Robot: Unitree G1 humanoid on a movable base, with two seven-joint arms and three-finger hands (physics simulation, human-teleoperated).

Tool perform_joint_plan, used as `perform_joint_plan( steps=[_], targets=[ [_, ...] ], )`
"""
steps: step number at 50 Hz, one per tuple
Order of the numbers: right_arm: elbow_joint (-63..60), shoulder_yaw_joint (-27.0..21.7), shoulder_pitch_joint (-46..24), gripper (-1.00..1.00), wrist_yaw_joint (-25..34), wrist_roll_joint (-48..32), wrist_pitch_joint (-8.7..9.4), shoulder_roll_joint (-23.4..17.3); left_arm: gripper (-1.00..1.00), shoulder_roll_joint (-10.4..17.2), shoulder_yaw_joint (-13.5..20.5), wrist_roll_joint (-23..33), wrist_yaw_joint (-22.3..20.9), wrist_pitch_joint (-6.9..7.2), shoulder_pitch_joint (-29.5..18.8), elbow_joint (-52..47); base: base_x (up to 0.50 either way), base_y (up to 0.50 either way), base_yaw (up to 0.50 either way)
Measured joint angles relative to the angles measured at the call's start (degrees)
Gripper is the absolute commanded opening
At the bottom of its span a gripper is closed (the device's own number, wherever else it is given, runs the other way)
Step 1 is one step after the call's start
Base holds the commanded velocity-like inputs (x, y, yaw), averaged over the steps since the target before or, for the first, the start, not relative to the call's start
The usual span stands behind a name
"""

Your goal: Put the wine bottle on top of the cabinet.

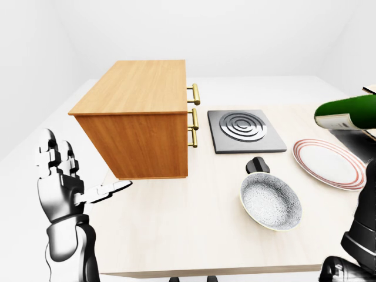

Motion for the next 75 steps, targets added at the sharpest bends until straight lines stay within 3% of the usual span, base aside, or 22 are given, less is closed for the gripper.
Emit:
perform_joint_plan(
  steps=[9, 19, 41, 55, 75],
  targets=[
    [12.5, 9.7, -18.7, -0.88, 4.3, -1.7, 0.0, -4.0, 1.0, 0.0, 0.5, -0.4, -0.1, 0.0, 0.1, -0.2, 0.0, 0.0, 0.0],
    [30.4, 17.7, -38.3, -0.87, 10.7, -7.7, 0.0, -4.2, 1.0, 0.0, 0.9, -0.8, -0.2, 0.0, 0.1, -0.3, 0.0, 0.0, 0.0],
    [76.6, 24.4, -73.2, -0.87, 18.3, -22.3, -0.01, -0.2, 1.0, 0.2, 2.7, -2.0, -0.5, 0.0, 0.3, -1.5, 0.0, 0.0, 0.0],
    [89.6, 24.2, -84.9, -0.87, 22.1, -27.0, -0.01, 5.1, 1.0, 0.4, 4.4, -3.0, -0.8, 0.0, 0.5, -2.4, 0.0, 0.0, 0.0],
    [93.9, 22.0, -92.3, -0.88, 27.2, -22.7, -0.01, 10.5, 1.0, 0.3, 5.1, -3.2, -1.1, 0.0, 0.6, -2.2, 0.0, 0.0, 0.0]
  ],
)
